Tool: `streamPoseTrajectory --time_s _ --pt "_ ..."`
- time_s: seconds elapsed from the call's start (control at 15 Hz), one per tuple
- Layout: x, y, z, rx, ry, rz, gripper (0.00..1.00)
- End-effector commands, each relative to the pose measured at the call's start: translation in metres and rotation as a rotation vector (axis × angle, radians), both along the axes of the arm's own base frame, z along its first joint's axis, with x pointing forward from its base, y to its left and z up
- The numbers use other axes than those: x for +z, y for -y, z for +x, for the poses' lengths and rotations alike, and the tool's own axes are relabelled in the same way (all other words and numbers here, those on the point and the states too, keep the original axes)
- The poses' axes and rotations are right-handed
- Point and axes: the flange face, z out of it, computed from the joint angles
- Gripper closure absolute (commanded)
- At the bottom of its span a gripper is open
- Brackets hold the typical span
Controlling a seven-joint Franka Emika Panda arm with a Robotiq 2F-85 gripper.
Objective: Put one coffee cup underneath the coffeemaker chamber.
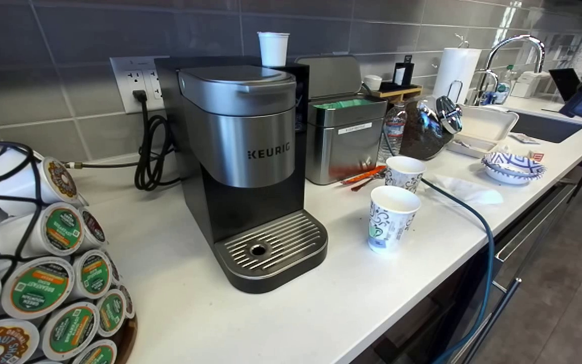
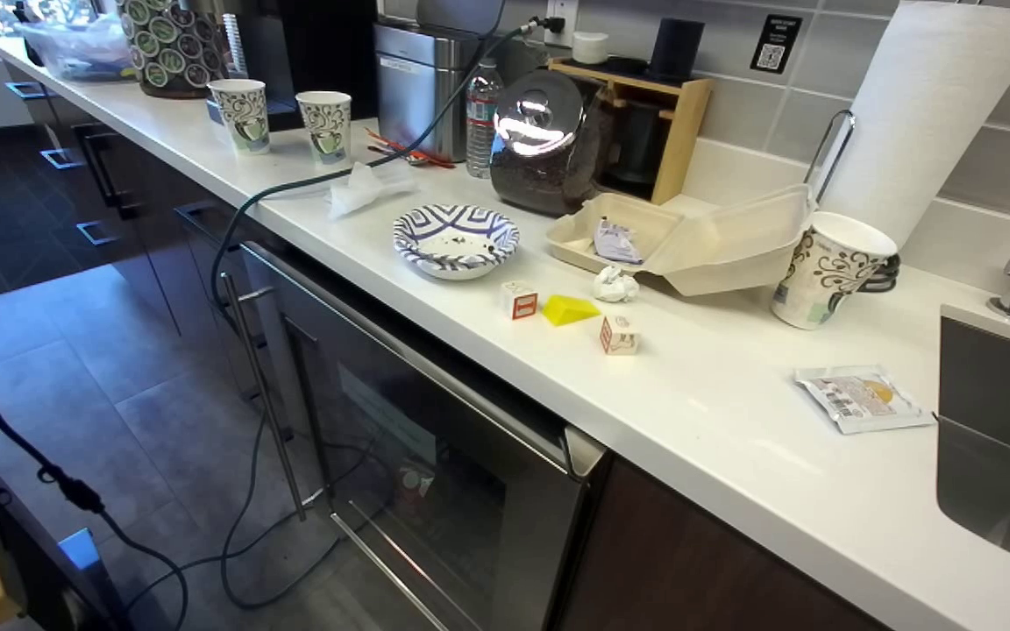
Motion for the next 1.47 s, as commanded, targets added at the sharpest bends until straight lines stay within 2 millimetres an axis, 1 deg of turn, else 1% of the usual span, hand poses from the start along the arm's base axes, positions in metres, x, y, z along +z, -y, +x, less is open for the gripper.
streamPoseTrajectory --time_s 0.0,0.07,0.2,0.33,0.4,0.47,0.53,0.73,1.0,1.2,1.4 --pt "-0.036 -0.058 0.035 -0.086 0.019 0.002 0.00" --pt "-0.047 -0.081 0.039 -0.108 0.010 -0.019 0.00" --pt "-0.070 -0.112 0.044 -0.140 -0.039 -0.030 0.00" --pt "-0.086 -0.133 0.048 -0.185 -0.088 -0.006 0.00" --pt "-0.090 -0.143 0.050 -0.196 -0.127 0.018 0.00" --pt "-0.083 -0.132 0.041 -0.153 -0.083 -0.023 0.00" --pt "-0.087 -0.137 0.042 -0.150 -0.094 -0.024 0.00" --pt "-0.086 -0.134 0.043 -0.154 -0.090 -0.023 0.00" --pt "-0.105 -0.155 0.053 -0.398 -0.123 0.029 0.00" --pt "-0.110 -0.172 0.062 -0.547 -0.108 0.073 0.00" --pt "-0.115 -0.181 0.074 -0.660 -0.065 0.099 0.00"
